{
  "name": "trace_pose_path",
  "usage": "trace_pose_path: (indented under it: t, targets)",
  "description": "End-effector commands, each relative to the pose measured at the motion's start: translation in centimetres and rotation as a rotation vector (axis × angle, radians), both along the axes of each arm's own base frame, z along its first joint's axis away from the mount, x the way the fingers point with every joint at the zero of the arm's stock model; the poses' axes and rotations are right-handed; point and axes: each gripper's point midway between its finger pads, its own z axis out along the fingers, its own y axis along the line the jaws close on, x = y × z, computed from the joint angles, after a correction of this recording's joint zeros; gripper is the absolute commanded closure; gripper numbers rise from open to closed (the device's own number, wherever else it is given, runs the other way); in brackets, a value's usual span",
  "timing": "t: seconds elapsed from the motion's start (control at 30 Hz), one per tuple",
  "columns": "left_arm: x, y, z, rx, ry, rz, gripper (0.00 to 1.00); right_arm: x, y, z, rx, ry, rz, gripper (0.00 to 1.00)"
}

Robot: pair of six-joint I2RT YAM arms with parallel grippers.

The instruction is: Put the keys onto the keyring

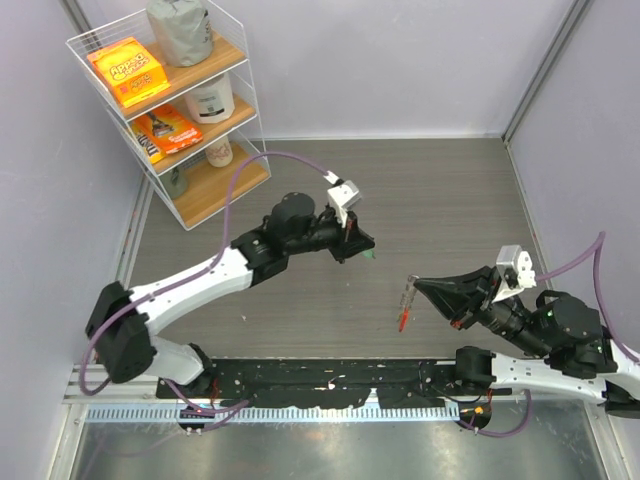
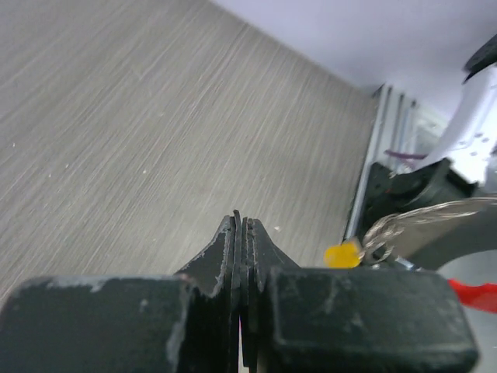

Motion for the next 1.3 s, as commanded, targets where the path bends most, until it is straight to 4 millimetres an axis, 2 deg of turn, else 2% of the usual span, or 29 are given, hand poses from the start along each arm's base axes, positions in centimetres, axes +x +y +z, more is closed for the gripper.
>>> trace_pose_path:
  t: [0.0,0.07,0.1,0.23,0.53,0.77,0.87,0.93,1.1,1.13,1.27]
  targets:
    - [-2.2,1.1,8.3,-0.314,-0.108,-0.003,1.0,-1.0,0.8,3.2,0.042,-0.025,0.068,0.95]
    - [-3.7,2.0,9.9,-0.389,-0.119,-0.028,1.0,-1.1,1.3,3.5,0.021,-0.035,0.082,0.94]
    - [-4.6,2.7,11.5,-0.446,-0.134,-0.04,1.0,-1.2,1.6,3.8,0.012,-0.044,0.088,0.95]
    - [-7.8,4.2,14.6,-0.576,-0.172,-0.122,1.0,-1.9,2.7,4.9,0.007,-0.082,0.144,0.95]
    - [-15.4,7.2,19.8,-0.767,-0.258,-0.372,1.0,-3.9,4.8,6.8,0.003,-0.079,0.278,0.95]
    - [-20.3,8.9,20.9,-0.797,-0.312,-0.566,1.0,-5.8,6.1,8.2,0.037,-0.022,0.394,0.94]
    - [-21.6,9.3,21.0,-0.8,-0.338,-0.62,1.0,-6.7,6.5,9.0,0.078,0.017,0.442,0.95]
    - [-22.3,9.4,21.1,-0.801,-0.349,-0.648,1.0,-6.5,6.7,9.2,0.1,0.053,0.435,0.94]
    - [-23.3,9.3,21.1,-0.797,-0.366,-0.701,1.0,-6.6,7.4,9.5,0.148,0.123,0.447,0.95]
    - [-23.3,9.3,21.1,-0.798,-0.366,-0.703,1.0,-6.0,7.3,9.6,0.164,0.135,0.412,0.95]
    - [-22.9,8.9,21.0,-0.794,-0.364,-0.689,1.0,-5.6,7.2,9.7,0.183,0.137,0.389,0.95]
